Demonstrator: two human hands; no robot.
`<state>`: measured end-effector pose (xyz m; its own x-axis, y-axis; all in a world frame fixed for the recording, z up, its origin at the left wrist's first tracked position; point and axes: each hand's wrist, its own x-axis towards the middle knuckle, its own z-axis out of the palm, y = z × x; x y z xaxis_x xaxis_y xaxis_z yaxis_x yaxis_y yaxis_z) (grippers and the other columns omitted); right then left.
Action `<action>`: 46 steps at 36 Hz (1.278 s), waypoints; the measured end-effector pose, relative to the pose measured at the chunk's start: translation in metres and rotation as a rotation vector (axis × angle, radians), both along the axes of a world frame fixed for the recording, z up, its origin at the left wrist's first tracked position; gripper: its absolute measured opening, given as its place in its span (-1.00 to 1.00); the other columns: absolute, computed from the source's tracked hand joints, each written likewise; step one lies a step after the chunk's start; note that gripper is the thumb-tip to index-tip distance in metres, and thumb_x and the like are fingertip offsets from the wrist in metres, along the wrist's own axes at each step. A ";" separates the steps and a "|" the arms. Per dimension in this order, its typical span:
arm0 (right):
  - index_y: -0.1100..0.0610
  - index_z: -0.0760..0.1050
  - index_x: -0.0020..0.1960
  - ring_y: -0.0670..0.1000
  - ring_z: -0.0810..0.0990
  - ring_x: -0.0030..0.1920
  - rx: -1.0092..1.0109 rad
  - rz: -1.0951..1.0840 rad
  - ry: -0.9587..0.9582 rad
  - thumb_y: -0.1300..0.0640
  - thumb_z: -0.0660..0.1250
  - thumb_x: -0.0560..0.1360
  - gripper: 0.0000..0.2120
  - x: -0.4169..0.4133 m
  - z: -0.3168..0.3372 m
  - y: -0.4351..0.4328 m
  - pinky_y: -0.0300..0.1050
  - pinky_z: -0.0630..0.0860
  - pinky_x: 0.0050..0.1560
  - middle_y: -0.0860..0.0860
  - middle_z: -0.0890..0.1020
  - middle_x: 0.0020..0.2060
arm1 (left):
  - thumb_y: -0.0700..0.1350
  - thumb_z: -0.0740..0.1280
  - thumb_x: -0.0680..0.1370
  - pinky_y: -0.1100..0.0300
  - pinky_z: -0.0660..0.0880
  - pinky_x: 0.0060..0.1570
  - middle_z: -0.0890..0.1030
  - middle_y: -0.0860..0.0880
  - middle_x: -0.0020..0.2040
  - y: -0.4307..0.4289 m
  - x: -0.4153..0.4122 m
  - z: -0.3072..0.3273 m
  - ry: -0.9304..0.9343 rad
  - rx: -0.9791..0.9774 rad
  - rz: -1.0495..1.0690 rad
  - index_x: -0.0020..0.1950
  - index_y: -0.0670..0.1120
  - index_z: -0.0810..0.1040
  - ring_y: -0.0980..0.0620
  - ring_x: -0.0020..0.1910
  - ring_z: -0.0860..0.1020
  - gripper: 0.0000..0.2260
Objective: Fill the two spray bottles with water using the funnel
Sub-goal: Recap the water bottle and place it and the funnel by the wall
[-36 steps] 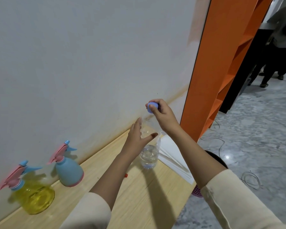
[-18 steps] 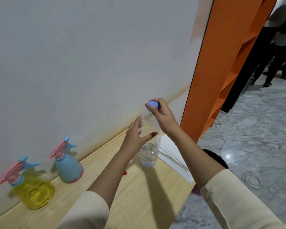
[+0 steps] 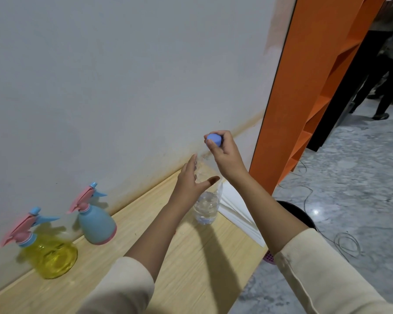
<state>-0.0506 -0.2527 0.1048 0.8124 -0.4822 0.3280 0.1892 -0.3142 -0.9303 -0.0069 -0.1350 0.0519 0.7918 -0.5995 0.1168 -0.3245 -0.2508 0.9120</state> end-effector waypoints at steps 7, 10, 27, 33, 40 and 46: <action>0.13 0.29 0.09 -0.18 0.45 -0.13 -0.124 -0.072 0.034 0.07 0.26 0.56 -0.79 0.003 0.003 -0.001 -0.49 0.38 -0.17 0.01 0.46 0.00 | 0.09 0.46 0.42 0.13 0.35 0.35 0.30 -0.08 0.44 -0.001 -0.004 0.002 0.015 0.000 0.014 0.53 -0.05 0.13 0.02 0.37 0.35 -0.20; 0.13 0.30 0.09 -0.19 0.45 -0.14 -0.139 -0.087 0.027 0.06 0.26 0.56 -0.79 0.004 0.003 0.002 -0.48 0.38 -0.16 -0.01 0.46 -0.02 | 0.08 0.45 0.43 0.22 0.31 0.30 0.25 -0.07 0.48 -0.002 -0.005 0.002 -0.004 0.001 0.020 0.55 -0.03 0.08 0.03 0.40 0.31 -0.19; 0.01 -0.14 0.54 -0.16 0.03 0.51 0.036 -0.044 0.189 -0.12 0.48 0.34 0.02 -0.026 -0.060 0.014 -0.05 0.08 0.51 -0.07 0.03 0.54 | 0.04 0.40 0.49 0.14 0.04 0.46 -0.08 -0.01 0.58 0.093 0.024 -0.065 -0.364 0.784 -0.235 0.56 -0.05 0.03 0.05 0.55 -0.11 -0.23; -0.06 -0.09 0.51 -0.01 0.24 0.45 0.042 -0.092 0.223 0.04 0.57 0.27 0.06 -0.027 -0.086 0.022 0.01 0.26 0.43 0.02 0.25 0.46 | -0.07 0.45 0.45 -0.01 -0.10 0.48 -0.08 -0.08 0.58 0.102 0.033 -0.092 -0.560 1.090 -0.399 0.56 -0.07 -0.01 -0.04 0.55 -0.13 -0.17; 0.01 0.09 0.46 -0.02 0.42 0.30 0.009 -0.207 0.235 0.03 0.58 0.26 -0.06 -0.012 -0.094 0.022 -0.23 0.30 0.18 -0.01 0.46 0.30 | -0.28 0.26 0.54 0.09 0.22 0.38 0.25 -0.14 0.44 0.101 0.040 -0.111 -0.667 1.150 -0.417 0.42 -0.16 0.27 -0.10 0.49 0.11 -0.55; -0.03 0.20 0.39 -0.05 0.49 0.23 -0.056 -0.252 0.252 -0.06 0.61 0.18 -0.09 -0.001 -0.090 0.027 -0.07 0.44 0.20 -0.10 0.54 0.20 | -0.19 0.29 0.51 0.14 0.45 0.02 0.39 -0.08 0.23 0.104 0.051 -0.112 -0.550 1.020 -0.237 0.26 -0.15 0.41 -0.07 0.30 0.30 -0.68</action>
